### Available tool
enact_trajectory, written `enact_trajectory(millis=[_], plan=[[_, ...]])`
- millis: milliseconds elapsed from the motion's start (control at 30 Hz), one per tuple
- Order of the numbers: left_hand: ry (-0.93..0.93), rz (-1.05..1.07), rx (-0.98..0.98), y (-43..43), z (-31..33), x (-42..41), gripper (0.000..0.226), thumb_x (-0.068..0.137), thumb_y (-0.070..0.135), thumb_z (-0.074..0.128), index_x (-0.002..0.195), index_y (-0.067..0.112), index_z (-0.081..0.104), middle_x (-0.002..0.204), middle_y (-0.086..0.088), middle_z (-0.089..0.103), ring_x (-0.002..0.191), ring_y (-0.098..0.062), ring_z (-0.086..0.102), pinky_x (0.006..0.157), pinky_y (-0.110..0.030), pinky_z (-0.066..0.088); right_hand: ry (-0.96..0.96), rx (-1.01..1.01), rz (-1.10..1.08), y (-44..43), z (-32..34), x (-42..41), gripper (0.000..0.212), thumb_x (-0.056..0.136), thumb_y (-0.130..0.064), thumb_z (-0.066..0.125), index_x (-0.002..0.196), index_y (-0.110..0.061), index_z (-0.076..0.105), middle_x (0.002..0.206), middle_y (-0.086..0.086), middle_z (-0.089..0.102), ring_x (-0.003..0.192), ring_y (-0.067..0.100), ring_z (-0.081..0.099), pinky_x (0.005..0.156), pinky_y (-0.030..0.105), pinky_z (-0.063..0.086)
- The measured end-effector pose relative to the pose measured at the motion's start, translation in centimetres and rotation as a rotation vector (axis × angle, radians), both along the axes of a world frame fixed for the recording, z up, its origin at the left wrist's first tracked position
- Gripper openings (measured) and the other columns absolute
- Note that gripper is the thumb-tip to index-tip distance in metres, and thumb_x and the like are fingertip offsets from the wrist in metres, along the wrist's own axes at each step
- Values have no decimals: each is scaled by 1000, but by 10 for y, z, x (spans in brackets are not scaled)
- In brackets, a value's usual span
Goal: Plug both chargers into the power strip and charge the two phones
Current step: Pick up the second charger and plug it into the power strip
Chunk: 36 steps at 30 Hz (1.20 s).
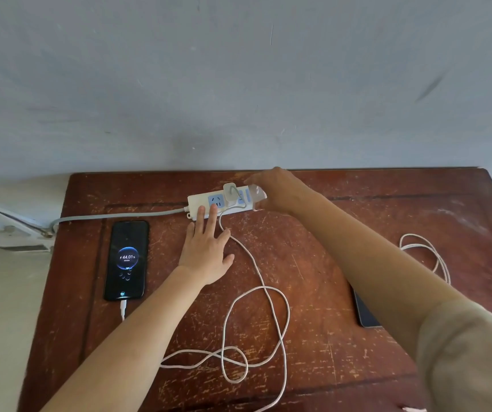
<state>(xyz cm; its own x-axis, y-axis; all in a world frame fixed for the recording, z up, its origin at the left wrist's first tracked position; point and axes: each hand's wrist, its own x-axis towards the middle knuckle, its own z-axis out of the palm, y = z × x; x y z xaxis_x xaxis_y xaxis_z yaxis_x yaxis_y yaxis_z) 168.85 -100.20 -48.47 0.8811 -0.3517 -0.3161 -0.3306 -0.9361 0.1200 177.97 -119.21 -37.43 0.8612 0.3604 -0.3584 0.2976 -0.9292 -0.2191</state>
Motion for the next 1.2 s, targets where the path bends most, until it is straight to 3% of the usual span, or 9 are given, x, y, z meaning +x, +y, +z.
enact_trajectory(millis=[267,433,667,900,1000,1067,1133,1200], plan=[[7,-6,-56,4,0,-1,61,93,56,50,147,28,41,166,-17,-15,150,-41,-16,120,-56,16,30,233,-132,-21,-20,-13,54,82,-14,81,132,-19,63,121,6,74,104,25,70,89,43,58],[-11,-2,-70,3,-4,-1,61,92,57,51,146,27,43,166,-17,-11,151,-41,-15,119,-55,19,47,178,-123,-19,-18,-4,55,76,-19,87,126,-18,63,121,6,73,100,25,68,84,43,59],[-36,-6,-94,4,-8,-2,61,91,58,52,144,26,47,167,-18,-7,151,-42,-12,118,-56,23,18,76,-78,-17,-31,-10,53,84,-11,77,133,-18,57,119,10,72,94,29,68,75,43,59],[-15,-1,-69,3,-7,-1,63,91,58,51,145,27,44,166,-17,-10,150,-41,-15,118,-55,23,92,111,-102,-18,-29,2,64,82,-20,83,139,-21,55,133,8,67,104,30,68,83,46,60],[27,-12,-46,4,-4,-1,65,92,58,50,148,29,39,166,-16,-15,150,-40,-18,118,-55,22,42,92,-81,-19,-33,-8,69,88,-21,77,149,-19,46,151,2,55,124,30,61,100,45,52],[72,-28,-16,5,3,2,65,91,57,51,150,31,36,165,-15,-18,150,-40,-19,119,-56,20,-37,11,-60,-14,-29,-13,73,90,-25,75,153,-21,39,156,-1,48,130,28,57,99,44,51],[108,-39,5,5,15,5,62,92,54,52,148,31,39,167,-14,-13,151,-39,-14,120,-56,16,-111,-63,-77,-8,-23,-20,89,86,-25,78,158,-20,27,164,4,34,133,31,54,95,46,53],[58,-32,20,4,29,5,57,94,50,50,146,28,43,167,-14,4,153,-37,3,121,-56,16,-196,-13,-142,-9,-17,-35,100,81,-23,82,159,-20,19,168,11,21,137,35,48,98,47,52]])
